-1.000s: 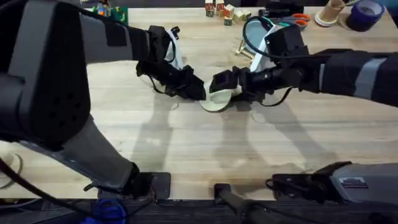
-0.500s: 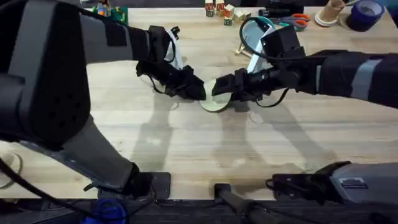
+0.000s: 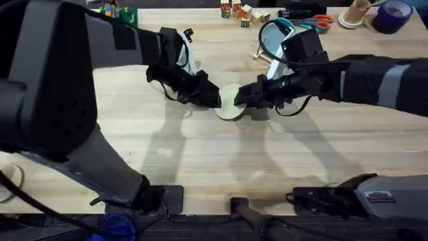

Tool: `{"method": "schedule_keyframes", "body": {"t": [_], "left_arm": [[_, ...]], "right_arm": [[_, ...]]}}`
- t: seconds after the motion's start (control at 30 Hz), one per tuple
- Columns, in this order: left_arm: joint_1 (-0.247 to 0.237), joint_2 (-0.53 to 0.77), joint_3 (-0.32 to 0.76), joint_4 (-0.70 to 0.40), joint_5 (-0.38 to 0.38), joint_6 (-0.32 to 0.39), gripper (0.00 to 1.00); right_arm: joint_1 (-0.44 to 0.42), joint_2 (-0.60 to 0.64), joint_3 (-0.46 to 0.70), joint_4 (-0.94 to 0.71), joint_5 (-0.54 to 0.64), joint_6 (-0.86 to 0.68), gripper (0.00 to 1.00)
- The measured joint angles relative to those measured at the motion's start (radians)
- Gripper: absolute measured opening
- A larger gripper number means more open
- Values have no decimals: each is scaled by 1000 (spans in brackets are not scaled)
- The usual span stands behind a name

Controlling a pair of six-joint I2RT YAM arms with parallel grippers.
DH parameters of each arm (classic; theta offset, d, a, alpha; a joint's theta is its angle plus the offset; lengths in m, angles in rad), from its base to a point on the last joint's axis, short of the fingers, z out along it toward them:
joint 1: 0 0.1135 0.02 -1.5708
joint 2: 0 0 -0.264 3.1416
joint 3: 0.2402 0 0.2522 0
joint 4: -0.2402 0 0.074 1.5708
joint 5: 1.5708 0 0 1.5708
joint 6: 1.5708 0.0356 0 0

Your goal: Pick up the plates from the table one by one and place each into a slot on the dish rack.

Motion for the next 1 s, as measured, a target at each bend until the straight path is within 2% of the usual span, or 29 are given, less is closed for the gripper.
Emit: {"method": "schedule_keyframes", "body": {"t": [0.13, 0.6, 0.8, 1.0], "left_arm": [[1, -1, 0, -1, 1, 0, 41], [2, -2, 6, -16, -1, 0, 40], [-3, -2, 64, -117, -61, 1, 40], [-4, -15, 186, -231, -108, 2, 41]], "right_arm": [[-4, -1, 0, 4, -15, 0, 39], [-9, -1, 0, 8, -34, 0, 31], [-10, -1, 0, 12, -42, 0, 31], [-11, -1, 0, 12, -43, 0, 32]]}}
